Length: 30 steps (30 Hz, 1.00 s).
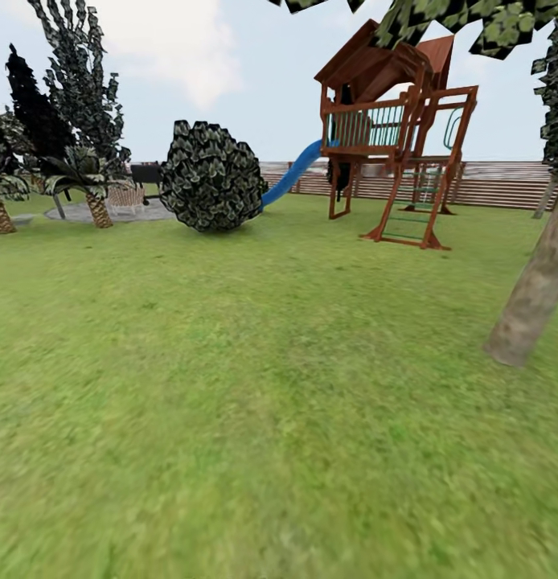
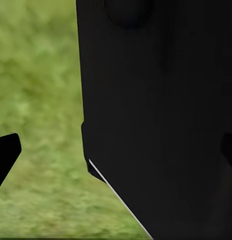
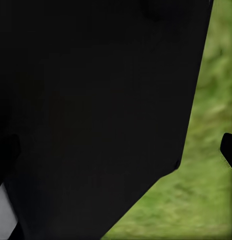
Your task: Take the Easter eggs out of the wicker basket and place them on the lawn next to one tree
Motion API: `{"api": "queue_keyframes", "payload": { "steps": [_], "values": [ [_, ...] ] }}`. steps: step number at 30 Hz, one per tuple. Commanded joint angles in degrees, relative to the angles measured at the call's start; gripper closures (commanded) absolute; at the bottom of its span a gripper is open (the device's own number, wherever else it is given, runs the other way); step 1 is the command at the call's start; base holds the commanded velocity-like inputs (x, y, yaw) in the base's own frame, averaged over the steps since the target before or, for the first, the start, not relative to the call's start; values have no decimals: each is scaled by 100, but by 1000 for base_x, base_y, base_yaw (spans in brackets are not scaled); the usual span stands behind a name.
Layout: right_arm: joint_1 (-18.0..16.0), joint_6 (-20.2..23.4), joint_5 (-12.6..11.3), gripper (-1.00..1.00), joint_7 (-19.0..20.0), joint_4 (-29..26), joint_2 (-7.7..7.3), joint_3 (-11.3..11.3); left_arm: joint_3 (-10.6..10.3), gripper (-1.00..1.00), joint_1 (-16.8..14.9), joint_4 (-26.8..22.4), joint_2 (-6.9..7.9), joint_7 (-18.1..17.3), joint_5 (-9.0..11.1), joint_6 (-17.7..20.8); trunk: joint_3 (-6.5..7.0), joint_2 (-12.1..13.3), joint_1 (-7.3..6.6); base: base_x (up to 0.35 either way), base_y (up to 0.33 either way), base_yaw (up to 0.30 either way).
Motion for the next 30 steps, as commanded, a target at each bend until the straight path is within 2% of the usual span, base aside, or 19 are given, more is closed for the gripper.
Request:
{"api": "queue_keyframes", "payload": {
  "steps": [1, 30],
  "values": [
    [0, -5, 6, -100, 2, -4, 0, 11, -1, -100, -3, 2, 0, -2, 0, -7, -10, -2, 0, 0, 0, 236],
    [1, -7, 17, -100, 2, -13, 81, 29, -1, -100, -2, 2, -1, 0, 0, -7, -183, -2, 0, 0, 0, 236]
  ]
}}
